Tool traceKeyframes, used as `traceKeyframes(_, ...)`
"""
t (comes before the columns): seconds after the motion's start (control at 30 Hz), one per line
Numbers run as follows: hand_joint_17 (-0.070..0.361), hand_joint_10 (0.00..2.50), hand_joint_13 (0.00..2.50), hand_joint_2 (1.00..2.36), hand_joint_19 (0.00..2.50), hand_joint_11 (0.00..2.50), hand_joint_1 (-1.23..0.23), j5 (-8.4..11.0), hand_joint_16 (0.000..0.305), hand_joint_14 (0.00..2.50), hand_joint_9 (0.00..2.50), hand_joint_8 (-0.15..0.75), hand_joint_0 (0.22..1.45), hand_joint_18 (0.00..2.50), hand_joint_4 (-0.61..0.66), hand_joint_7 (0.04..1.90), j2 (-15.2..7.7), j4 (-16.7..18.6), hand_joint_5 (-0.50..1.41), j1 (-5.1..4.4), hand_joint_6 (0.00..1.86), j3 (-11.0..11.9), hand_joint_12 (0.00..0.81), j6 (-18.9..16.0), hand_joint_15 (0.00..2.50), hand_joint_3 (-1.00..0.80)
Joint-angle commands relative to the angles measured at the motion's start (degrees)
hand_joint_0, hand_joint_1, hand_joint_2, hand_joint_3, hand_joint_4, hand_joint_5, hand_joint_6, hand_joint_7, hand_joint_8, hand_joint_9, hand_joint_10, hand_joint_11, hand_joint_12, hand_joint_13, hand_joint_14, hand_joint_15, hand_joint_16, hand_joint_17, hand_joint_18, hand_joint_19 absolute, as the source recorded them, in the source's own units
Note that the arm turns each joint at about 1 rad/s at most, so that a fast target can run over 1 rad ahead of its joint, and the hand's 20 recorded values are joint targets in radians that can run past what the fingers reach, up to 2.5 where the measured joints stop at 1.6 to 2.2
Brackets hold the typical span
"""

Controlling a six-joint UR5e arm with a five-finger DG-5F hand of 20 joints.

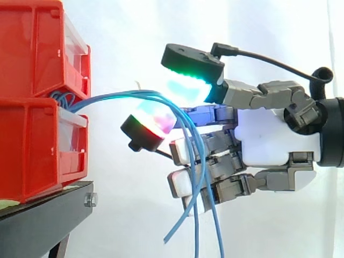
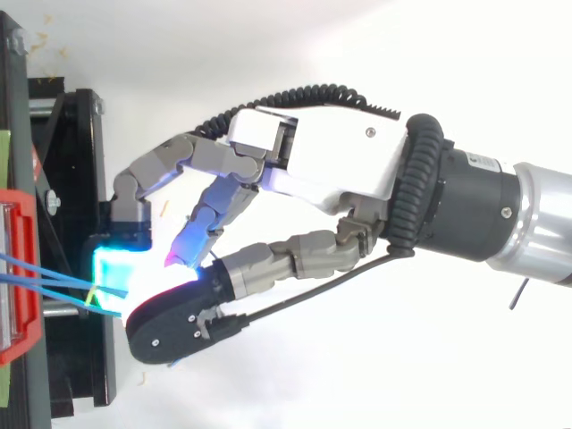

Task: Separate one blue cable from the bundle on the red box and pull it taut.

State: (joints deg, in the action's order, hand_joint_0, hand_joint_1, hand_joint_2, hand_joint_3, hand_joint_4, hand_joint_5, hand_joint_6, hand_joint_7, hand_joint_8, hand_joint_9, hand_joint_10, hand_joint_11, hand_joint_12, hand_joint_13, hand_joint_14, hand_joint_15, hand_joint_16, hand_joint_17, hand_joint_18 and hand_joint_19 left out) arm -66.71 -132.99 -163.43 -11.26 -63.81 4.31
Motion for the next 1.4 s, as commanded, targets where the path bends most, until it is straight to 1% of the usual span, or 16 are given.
traceKeyframes(0.0, 0.117, 0.02, 1.06, 1.02, 0.73, 0.54, -0.81, -0.09, 0.052, 0.02, 1.12, 0.203, 0.64, 0.75, 0.02, 0.91, 0.01, -0.22, -0.1, 0.1, 0.92, 0.01, 0.314, 0.0, 0.55, -0.3)
traceKeyframes(0.1, 0.117, 0.02, 1.05, 1.02, 0.73, 0.54, -0.82, -0.09, 0.052, 0.02, 1.11, 0.203, 0.66, 0.75, 0.0, 0.89, 0.01, -0.22, -0.11, 0.01, 0.93, 0.01, 0.311, 0.0, 0.55, -0.3)
traceKeyframes(0.23, 0.117, 0.02, 1.06, 1.02, 0.76, 0.54, -0.75, -0.09, 0.052, 0.02, 1.14, 0.191, 0.61, 0.74, 0.0, 0.87, 0.01, -0.22, -0.11, 0.01, 0.92, 0.01, 0.304, 0.0, 0.56, -0.33)
traceKeyframes(0.27, 0.119, 0.02, 1.05, 1.01, 0.77, 0.53, -0.75, -0.09, 0.053, 0.02, 1.14, 0.191, 0.61, 0.73, 0.0, 0.86, 0.01, -0.22, -0.11, 0.1, 0.92, 0.01, 0.318, 0.0, 0.55, -0.34)
traceKeyframes(0.4, 0.122, 0.02, 1.05, 1.01, 0.79, 0.53, -0.61, -0.09, 0.054, 0.02, 1.15, 0.197, 0.58, 0.71, 0.01, 0.89, 0.01, -0.31, -0.1, 0.1, 0.89, 0.09, 0.324, 0.0, 0.55, -0.38)
traceKeyframes(0.43, 0.124, 0.02, 1.04, 1.01, 0.79, 0.53, -0.55, -0.09, 0.055, 0.02, 1.16, 0.205, 0.57, 0.7, 0.01, 0.91, 0.01, -0.31, -0.1, 0.1, 0.88, 0.09, 0.332, 0.0, 0.56, -0.41)
traceKeyframes(0.53, 0.129, 0.02, 1.05, 1.0, 0.79, 0.53, -0.49, -0.09, 0.057, 0.02, 1.16, 0.21, 0.54, 0.71, 0.03, 0.93, 0.01, -0.31, -0.1, 0.01, 0.87, 0.09, 0.34, 0.0, 0.56, -0.49)
traceKeyframes(0.63, 0.142, 0.02, 1.06, 1.0, 0.77, 0.51, -0.47, 0.0, 0.063, 0.02, 1.18, 0.227, 0.47, 0.74, 0.04, 0.92, 0.01, -0.31, -0.09, 0.01, 0.86, 0.01, 0.362, 0.0, 0.53, -0.5)
traceKeyframes(0.73, 0.149, 0.02, 1.09, 1.0, 0.75, 0.49, -0.56, 0.0, 0.066, 0.02, 1.2, 0.241, 0.43, 0.79, 0.07, 0.93, 0.01, -0.31, -0.08, 0.01, 0.86, 0.09, 0.375, 0.0, 0.53, -0.5)
traceKeyframes(0.87, 0.147, 0.02, 1.09, 1.0, 0.73, 0.48, -0.63, 0.0, 0.066, 0.02, 1.21, 0.239, 0.42, 0.82, 0.07, 0.94, 0.01, -0.31, -0.07, 0.01, 0.86, 0.09, 0.37, 0.08, 0.52, -0.5)
traceKeyframes(0.93, 0.135, 0.02, 1.08, 1.0, 0.73, 0.5, -0.74, 0.0, 0.06, 0.02, 1.19, 0.219, 0.47, 0.78, 0.05, 0.95, 0.01, -0.31, -0.07, 0.01, 0.86, 0.09, 0.346, 0.0, 0.54, -0.5)
traceKeyframes(1.0, 0.124, 0.02, 1.06, 1.0, 0.75, 0.5, -0.77, 0.0, 0.055, 0.02, 1.16, 0.202, 0.52, 0.75, 0.04, 0.98, 0.01, -0.31, -0.08, 0.01, 0.87, 0.09, 0.328, 0.0, 0.55, -0.5)
traceKeyframes(1.07, 0.117, 0.02, 1.04, 1.0, 0.75, 0.52, -0.79, 0.0, 0.052, 0.02, 1.15, 0.191, 0.59, 0.73, 0.02, 1.0, 0.01, -0.31, -0.08, 0.01, 0.87, 0.09, 0.314, 0.0, 0.55, -0.5)
traceKeyframes(1.13, 0.115, 0.02, 1.04, 1.01, 0.74, 0.54, -0.83, 0.0, 0.051, 0.02, 1.14, 0.194, 0.64, 0.73, 0.01, 1.04, 0.01, -0.31, -0.09, 0.01, 0.88, 0.09, 0.305, 0.0, 0.56, -0.43)
traceKeyframes(1.3, 0.115, 0.02, 1.04, 1.02, 0.73, 0.53, -0.86, 0.0, 0.051, 0.02, 1.12, 0.198, 0.69, 0.76, -0.06, 0.98, 0.01, -0.31, -0.1, 0.01, 0.92, 0.09, 0.308, 0.0, 0.54, -0.31)
traceKeyframes(1.37, 0.115, 0.02, 1.04, 1.02, 0.73, 0.53, -0.87, 0.0, 0.051, 0.02, 1.09, 0.192, 0.72, 0.76, -0.1, 0.94, 0.01, -0.31, -0.11, 0.01, 0.94, 0.09, 0.305, 0.0, 0.54, -0.34)
